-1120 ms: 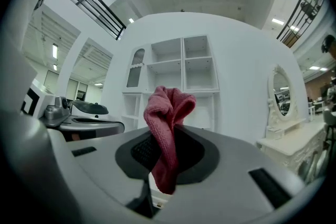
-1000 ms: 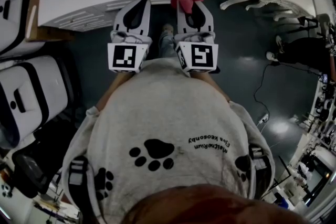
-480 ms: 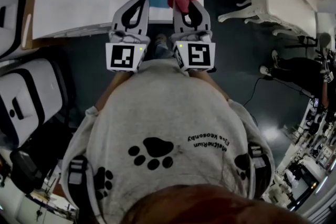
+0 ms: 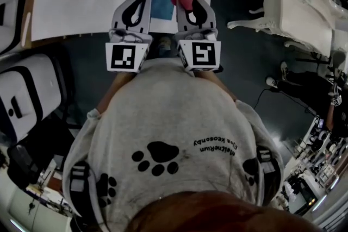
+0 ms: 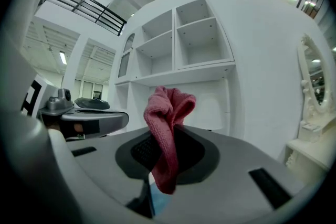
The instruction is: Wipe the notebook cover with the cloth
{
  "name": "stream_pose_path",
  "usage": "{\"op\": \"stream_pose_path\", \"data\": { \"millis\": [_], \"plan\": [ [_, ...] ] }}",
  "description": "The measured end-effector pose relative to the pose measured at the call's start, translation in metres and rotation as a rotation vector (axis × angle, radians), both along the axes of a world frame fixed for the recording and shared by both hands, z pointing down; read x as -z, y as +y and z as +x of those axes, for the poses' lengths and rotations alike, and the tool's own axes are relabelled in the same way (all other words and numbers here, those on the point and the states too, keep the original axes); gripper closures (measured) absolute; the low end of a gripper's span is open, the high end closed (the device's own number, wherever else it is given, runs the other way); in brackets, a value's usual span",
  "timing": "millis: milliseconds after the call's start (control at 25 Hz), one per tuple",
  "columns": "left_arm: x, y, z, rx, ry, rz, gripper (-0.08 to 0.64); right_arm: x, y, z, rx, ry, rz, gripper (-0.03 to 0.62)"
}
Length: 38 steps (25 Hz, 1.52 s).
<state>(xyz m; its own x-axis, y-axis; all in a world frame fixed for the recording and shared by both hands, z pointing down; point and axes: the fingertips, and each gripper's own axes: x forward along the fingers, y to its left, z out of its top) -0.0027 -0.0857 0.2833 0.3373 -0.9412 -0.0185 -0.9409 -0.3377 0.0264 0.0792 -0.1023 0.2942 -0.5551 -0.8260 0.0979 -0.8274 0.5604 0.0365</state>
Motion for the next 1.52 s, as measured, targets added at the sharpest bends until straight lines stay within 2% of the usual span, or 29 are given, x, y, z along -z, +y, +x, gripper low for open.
{"op": "stream_pose_path", "data": {
  "millis": [400,760,920,1520],
  "plan": [
    [-0.009,-0.015,-0.009,0.002,-0.017,-0.011,0.548,-0.010,-0.023,-0.009,0.006,-0.021,0.008,0.529],
    [-0.018,-0.036,-0.006,-0.081,-0.026,-0.044,0.548,-0.002,-0.039,-0.019,-0.009,0.009,0.029,0.529],
    [-0.024,-0.040,-0.008,-0.105,-0.034,-0.055,0.548,-0.008,-0.046,-0.025,-0.020,0.007,0.006,0.529],
    [-0.066,-0.059,-0.026,-0.098,-0.043,-0.132,0.548,-0.050,-0.081,-0.040,0.025,0.116,-0.051,0.529]
  ]
}}
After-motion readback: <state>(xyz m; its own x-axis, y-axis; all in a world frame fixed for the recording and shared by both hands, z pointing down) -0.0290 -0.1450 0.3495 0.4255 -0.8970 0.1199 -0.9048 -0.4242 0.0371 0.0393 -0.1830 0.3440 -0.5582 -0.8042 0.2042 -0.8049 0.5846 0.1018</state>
